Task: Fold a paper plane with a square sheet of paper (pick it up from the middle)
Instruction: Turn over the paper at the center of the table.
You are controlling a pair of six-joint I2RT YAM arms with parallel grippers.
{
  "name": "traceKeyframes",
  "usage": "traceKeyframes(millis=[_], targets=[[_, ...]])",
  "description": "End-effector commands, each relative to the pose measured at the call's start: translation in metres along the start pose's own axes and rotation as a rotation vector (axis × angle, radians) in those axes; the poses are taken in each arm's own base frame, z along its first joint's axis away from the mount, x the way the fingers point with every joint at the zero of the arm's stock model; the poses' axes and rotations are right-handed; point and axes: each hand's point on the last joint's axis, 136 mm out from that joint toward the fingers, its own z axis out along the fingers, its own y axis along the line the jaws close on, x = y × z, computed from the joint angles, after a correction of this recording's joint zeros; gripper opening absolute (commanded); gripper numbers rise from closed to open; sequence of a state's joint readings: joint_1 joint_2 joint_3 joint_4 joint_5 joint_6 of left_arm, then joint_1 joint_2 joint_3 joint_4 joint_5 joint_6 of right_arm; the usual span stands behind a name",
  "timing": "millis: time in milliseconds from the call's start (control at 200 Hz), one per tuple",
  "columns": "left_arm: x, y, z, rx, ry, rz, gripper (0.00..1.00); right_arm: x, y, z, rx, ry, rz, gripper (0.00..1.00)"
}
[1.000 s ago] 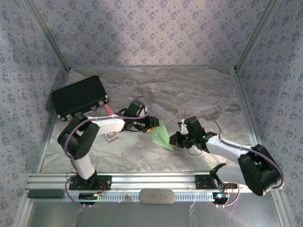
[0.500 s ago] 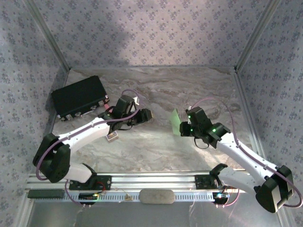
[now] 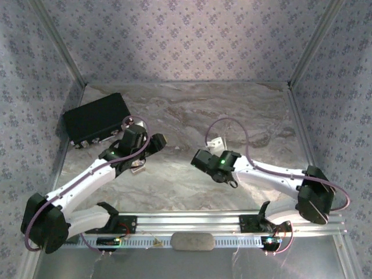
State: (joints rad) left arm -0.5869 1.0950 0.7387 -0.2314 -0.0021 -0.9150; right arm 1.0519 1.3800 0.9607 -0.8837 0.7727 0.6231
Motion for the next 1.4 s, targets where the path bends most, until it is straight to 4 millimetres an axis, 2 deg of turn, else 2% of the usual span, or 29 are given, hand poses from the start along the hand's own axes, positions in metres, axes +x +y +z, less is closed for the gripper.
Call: traceKeyframes(millis=[0,95,340,415,570,685,800,885,944,1039,1129,1264,1319,1394], targets=[[-0.003,0.018,-0.004,-0.051,-0.027,-0.033,0.62,-0.022,0.014,-0.015,0.012,-0.098,-0.082,0.04],[-0.004,0.022,-0.005,-0.055,-0.028,-0.046,0.63,-0.028,0.03,-0.026,0.011,-0.143,-0.166,0.04],[-0.005,0.023,-0.005,-0.057,-0.03,-0.054,0.63,-0.047,0.031,-0.043,0.084,-0.219,-0.274,0.02],[-0.005,0.026,-0.006,-0.066,-0.037,-0.061,0.63,-0.048,0.039,-0.041,0.071,-0.227,-0.305,0.02],[-0.009,0.033,-0.015,-0.094,-0.067,-0.063,0.63,-0.035,0.049,-0.028,0.116,-0.19,-0.375,0.02],[-0.014,0.043,-0.023,-0.128,-0.102,-0.075,0.63,-0.022,0.076,-0.024,0.041,-0.164,-0.418,0.03],[-0.018,0.05,-0.03,-0.146,-0.124,-0.091,0.63,-0.006,0.116,-0.028,-0.172,-0.118,-0.391,0.08],[-0.02,0.054,-0.034,-0.151,-0.132,-0.096,0.63,-0.002,0.139,-0.04,-0.351,-0.104,-0.329,0.16],[-0.02,0.055,-0.034,-0.151,-0.131,-0.098,0.64,-0.005,0.145,-0.047,-0.444,-0.111,-0.262,0.29],[-0.018,0.055,-0.032,-0.144,-0.12,-0.102,0.64,-0.011,0.142,-0.053,-0.574,-0.091,-0.151,0.45],[-0.016,0.052,-0.027,-0.127,-0.099,-0.104,0.64,-0.018,0.128,-0.046,-0.668,-0.061,-0.004,0.47],[-0.01,0.04,-0.015,-0.07,-0.042,-0.091,0.63,-0.011,0.103,-0.015,-0.803,0.03,0.233,0.39],[-0.006,0.033,-0.008,-0.041,-0.009,-0.084,0.62,-0.006,0.099,-0.005,-0.863,0.083,0.325,0.29],[0.0,0.026,0.001,-0.003,0.04,-0.081,0.58,0.002,0.102,0.005,-0.941,0.138,0.408,0.24]])
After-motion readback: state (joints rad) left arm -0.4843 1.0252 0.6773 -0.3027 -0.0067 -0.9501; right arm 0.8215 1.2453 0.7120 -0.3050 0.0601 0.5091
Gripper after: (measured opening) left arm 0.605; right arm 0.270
